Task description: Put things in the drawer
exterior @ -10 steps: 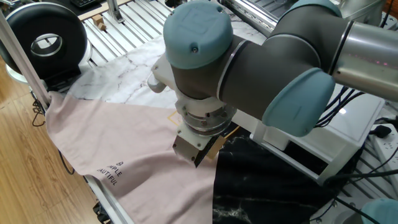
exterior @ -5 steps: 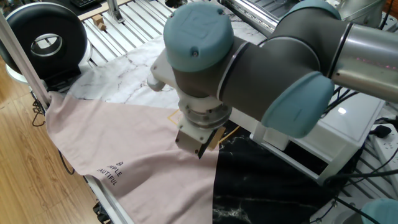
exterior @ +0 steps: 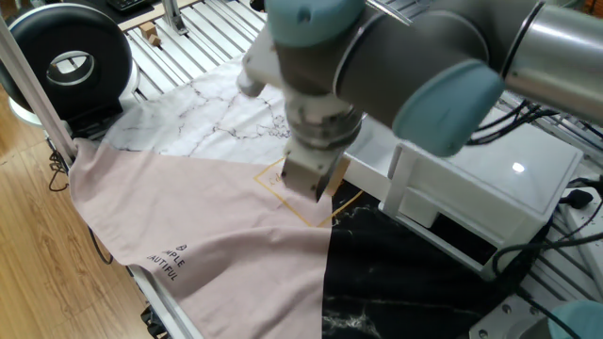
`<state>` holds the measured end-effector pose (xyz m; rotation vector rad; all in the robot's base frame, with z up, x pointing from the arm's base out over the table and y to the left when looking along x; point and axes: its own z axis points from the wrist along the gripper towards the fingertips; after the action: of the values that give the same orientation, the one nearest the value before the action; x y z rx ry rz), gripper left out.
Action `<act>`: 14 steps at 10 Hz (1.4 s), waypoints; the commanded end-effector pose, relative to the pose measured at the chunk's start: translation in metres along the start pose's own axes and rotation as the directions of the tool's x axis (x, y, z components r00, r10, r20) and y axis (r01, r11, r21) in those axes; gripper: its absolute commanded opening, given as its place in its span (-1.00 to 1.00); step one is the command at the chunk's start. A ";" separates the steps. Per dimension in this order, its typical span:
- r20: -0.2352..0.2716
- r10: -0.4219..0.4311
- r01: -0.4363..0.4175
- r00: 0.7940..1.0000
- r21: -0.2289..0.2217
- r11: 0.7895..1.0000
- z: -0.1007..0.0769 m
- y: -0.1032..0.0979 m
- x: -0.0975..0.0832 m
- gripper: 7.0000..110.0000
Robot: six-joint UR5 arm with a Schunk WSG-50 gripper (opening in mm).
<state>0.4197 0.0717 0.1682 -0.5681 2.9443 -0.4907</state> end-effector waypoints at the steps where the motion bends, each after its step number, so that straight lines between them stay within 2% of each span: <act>1: 0.016 -0.052 0.051 0.999 0.050 0.997 0.005 -0.054 0.000 -1.00; 2: 0.040 -0.049 0.047 0.998 0.039 0.998 0.011 -0.059 -0.005 -1.00; 4: 0.060 -0.071 0.066 0.996 0.078 0.995 0.018 -0.074 -0.016 -1.00; 7: 0.090 -0.146 0.128 0.985 0.184 0.975 0.028 -0.107 -0.033 -1.00; 9: 0.088 -0.182 0.161 0.979 0.206 0.965 0.042 -0.123 -0.032 -1.00; 10: 0.055 -0.189 0.174 0.980 0.210 0.962 0.045 -0.126 -0.026 -1.00; 11: -0.011 -0.187 0.186 0.982 0.205 0.961 0.046 -0.128 -0.010 -1.00; 12: -0.119 -0.172 0.191 0.978 0.169 0.967 0.048 -0.124 0.017 -1.00; 13: -0.160 -0.195 0.221 0.968 0.165 0.961 0.051 -0.128 0.026 -1.00; 14: -0.174 -0.198 0.225 0.965 0.153 0.962 0.057 -0.129 0.030 -1.00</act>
<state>0.4637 -0.0541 0.1636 -0.8300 2.8706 -0.8141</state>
